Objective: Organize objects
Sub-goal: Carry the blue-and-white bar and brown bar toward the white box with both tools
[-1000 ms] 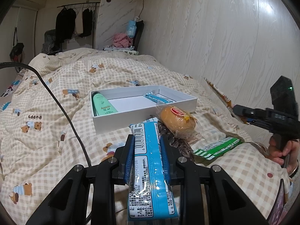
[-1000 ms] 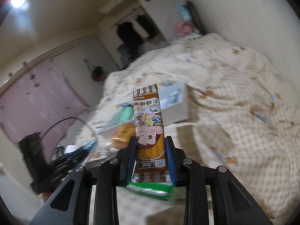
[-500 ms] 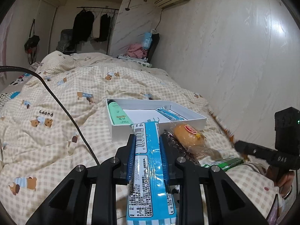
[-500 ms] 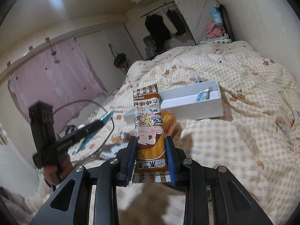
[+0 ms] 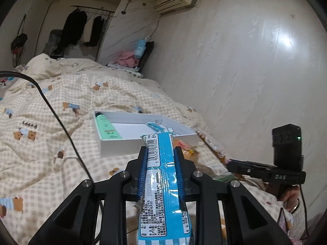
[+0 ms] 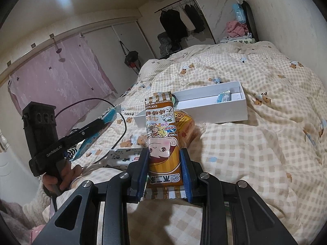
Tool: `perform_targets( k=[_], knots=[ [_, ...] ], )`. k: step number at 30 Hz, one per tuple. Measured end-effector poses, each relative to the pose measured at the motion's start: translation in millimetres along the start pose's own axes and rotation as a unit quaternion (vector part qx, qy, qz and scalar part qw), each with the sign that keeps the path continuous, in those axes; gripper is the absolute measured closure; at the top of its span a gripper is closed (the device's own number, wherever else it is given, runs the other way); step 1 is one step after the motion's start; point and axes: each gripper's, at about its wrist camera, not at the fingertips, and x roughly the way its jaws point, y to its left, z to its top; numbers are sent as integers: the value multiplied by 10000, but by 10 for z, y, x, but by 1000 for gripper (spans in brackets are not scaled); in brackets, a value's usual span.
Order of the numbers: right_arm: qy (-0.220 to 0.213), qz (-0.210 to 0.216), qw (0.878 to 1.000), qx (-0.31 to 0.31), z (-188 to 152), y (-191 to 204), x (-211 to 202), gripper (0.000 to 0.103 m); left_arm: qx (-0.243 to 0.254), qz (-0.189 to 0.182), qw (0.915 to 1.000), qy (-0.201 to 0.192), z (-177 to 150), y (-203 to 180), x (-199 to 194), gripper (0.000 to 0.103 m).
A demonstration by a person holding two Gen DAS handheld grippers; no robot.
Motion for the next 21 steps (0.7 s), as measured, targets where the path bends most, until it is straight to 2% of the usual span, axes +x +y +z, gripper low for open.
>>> perform_targets(
  k=[3,7,10,16,21],
  knots=[
    [2,13,10000,-1,-2,3,-2,71,91,654,9978,97,-43,-39,44,75],
    [16,22,10000,-20,-5,18,-1,71,243,638,9976,73,-59,-76,78,74],
    [18,32,10000,3,-7,19,2,71,106,613,9979,182,-51,-7,141,74],
    [65,176,9998,56,39,17,-8,71,-537,318,9978,241,78,235,93,74],
    [11,438,9990,32,248,-1,-67,71,-1222,546,9910,-68,410,461,71,74]
  ],
)
